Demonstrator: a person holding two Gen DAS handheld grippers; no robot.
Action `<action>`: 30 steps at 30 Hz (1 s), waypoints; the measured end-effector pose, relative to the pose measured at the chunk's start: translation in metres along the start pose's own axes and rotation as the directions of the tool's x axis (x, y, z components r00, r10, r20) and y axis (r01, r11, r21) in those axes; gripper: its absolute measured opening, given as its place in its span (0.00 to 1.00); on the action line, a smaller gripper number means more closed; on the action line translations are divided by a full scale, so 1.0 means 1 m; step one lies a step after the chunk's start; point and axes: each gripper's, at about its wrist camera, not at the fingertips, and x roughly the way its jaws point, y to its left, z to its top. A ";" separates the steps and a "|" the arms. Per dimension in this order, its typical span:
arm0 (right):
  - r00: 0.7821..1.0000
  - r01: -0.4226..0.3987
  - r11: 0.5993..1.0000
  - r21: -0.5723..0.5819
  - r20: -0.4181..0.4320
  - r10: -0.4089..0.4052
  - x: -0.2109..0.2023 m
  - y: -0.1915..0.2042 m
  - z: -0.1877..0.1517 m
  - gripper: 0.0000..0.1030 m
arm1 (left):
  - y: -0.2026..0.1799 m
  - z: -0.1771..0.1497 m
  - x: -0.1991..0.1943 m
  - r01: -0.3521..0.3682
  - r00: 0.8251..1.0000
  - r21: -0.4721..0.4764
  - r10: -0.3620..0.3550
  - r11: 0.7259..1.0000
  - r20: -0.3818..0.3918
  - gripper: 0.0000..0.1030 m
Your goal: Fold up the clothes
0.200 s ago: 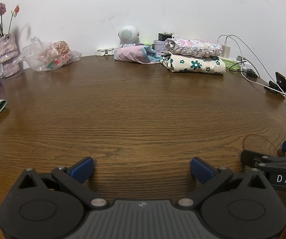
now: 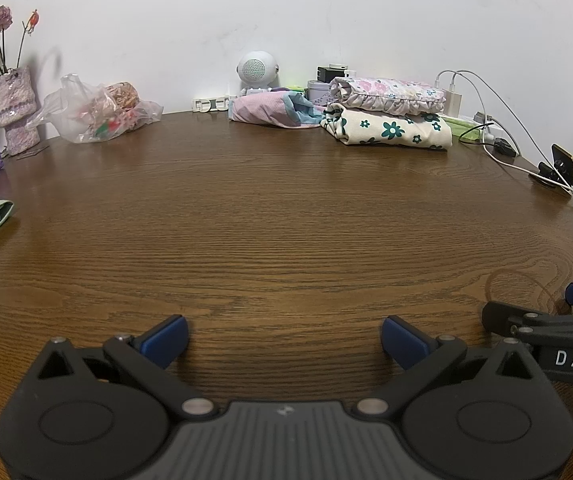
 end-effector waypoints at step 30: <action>1.000 -0.001 1.000 0.002 0.000 0.001 0.001 0.000 0.000 0.99 | 0.000 0.001 -0.001 0.001 1.000 0.000 -0.001 1.000 0.000 1.00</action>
